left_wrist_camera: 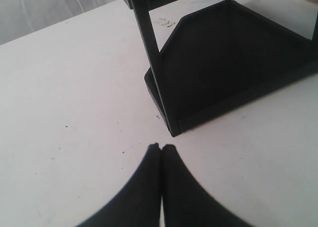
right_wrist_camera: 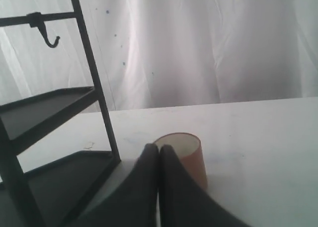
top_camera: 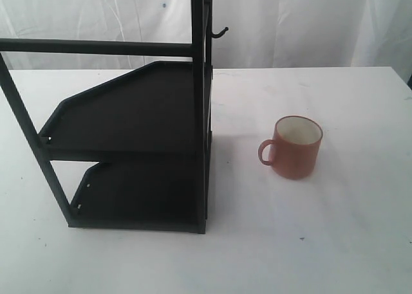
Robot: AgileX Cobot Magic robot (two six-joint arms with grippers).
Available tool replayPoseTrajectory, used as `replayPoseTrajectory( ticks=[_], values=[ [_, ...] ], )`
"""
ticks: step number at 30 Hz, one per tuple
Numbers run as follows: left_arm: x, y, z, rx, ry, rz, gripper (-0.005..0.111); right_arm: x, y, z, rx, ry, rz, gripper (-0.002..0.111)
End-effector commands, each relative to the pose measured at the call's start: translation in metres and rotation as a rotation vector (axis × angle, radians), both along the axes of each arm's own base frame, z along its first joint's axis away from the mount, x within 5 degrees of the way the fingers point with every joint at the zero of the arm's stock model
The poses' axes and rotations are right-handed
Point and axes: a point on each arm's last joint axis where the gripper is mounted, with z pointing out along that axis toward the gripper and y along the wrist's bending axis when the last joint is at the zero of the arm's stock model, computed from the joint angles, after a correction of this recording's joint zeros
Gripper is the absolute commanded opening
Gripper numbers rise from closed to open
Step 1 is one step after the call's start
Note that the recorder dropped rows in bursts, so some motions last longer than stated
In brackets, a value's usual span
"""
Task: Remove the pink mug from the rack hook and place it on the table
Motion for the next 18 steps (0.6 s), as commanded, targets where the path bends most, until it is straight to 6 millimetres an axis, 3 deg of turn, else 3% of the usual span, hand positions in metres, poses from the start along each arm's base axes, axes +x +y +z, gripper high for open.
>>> replayPoseTrajectory(
  ticks=[1,7,18],
  values=[
    [0.0,0.0,-0.002,-0.002,0.003,0.003,0.0,0.001,-0.002,-0.01,-0.048,0.046,-0.032,0.0],
    [0.0,0.0,-0.002,-0.002,0.003,0.003,0.0,0.002,-0.004,-0.018,-0.145,0.06,-0.076,0.0],
    [0.0,0.0,-0.002,-0.002,0.003,0.003,0.0,0.0,-0.006,-0.02,-0.158,0.068,-0.103,0.0]
  ],
)
